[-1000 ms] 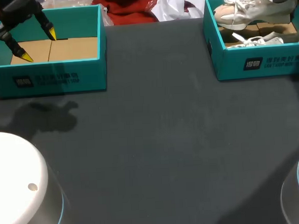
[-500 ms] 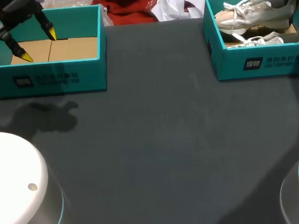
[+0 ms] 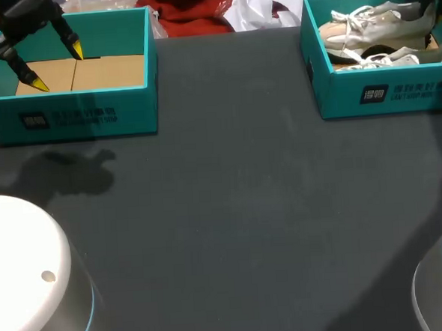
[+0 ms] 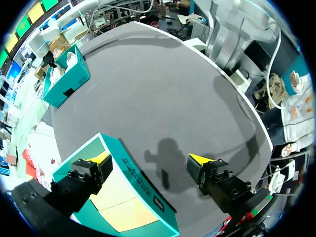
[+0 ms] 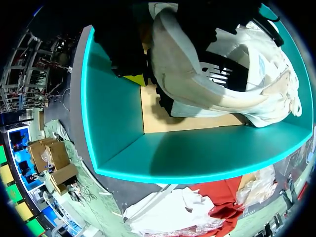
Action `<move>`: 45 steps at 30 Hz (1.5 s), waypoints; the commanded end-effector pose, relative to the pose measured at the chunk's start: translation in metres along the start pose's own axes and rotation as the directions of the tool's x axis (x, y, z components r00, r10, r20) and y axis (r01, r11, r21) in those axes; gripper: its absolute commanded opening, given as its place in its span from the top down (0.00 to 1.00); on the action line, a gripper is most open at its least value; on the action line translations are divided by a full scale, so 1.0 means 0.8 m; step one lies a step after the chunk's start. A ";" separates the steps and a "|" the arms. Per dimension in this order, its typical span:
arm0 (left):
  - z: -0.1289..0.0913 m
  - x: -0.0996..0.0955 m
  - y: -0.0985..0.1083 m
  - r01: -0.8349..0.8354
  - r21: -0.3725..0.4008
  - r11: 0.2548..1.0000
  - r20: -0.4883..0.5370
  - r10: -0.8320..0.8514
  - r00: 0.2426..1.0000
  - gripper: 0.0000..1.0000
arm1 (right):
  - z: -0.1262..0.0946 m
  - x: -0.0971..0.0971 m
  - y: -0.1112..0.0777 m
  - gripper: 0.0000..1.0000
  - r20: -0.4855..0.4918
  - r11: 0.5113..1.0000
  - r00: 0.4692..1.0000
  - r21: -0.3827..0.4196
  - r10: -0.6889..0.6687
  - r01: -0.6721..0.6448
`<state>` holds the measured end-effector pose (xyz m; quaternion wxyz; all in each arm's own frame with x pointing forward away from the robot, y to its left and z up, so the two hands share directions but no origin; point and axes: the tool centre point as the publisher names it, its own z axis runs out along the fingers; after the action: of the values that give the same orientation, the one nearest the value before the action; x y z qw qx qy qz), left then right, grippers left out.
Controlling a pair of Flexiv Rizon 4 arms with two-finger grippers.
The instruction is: Take the shoe out of the shoebox, open the shoe tongue, remove and reinsert the insole, then place the shoe into the shoebox
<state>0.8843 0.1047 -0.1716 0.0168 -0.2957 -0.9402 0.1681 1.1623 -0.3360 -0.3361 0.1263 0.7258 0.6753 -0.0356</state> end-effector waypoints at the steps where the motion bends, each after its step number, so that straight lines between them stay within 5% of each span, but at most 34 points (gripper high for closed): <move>1: 0.000 0.001 0.000 -0.001 -0.003 1.000 -0.001 0.001 1.000 0.00 | 0.008 0.001 0.007 1.00 -0.008 1.000 1.000 0.012 -0.001 0.001; 17: 0.000 0.001 0.000 -0.001 -0.003 1.000 -0.001 0.001 1.000 0.00 | 0.033 0.004 0.006 1.00 -0.023 0.998 0.999 0.056 -0.025 0.026; 20: 0.000 0.001 0.000 -0.001 -0.003 1.000 -0.001 0.001 1.000 0.00 | 0.039 0.003 0.003 0.87 -0.031 0.997 0.999 0.068 -0.026 0.028; 27: 0.000 0.001 0.000 -0.001 -0.003 1.000 -0.001 0.001 1.000 0.00 | 0.043 0.000 -0.001 0.79 -0.041 0.997 0.999 0.077 -0.019 0.022; 37: 0.000 0.001 0.000 -0.001 -0.003 1.000 -0.001 0.001 1.000 0.00 | 0.031 0.001 -0.004 0.50 -0.059 0.998 0.998 0.064 -0.020 0.024; 40: 0.000 0.001 0.000 -0.001 -0.003 1.000 -0.001 0.001 1.000 0.00 | 0.022 0.002 -0.004 0.27 -0.061 0.998 0.998 0.056 -0.024 0.027; 45: 0.000 0.001 0.000 -0.001 -0.003 1.000 -0.001 0.001 1.000 0.00 | -0.001 0.003 -0.006 0.08 -0.074 0.999 0.997 0.032 -0.016 0.018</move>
<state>0.8843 0.1047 -0.1716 0.0168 -0.2957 -0.9402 0.1681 1.1683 -0.3357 -0.3489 0.0840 0.7225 0.6858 -0.0245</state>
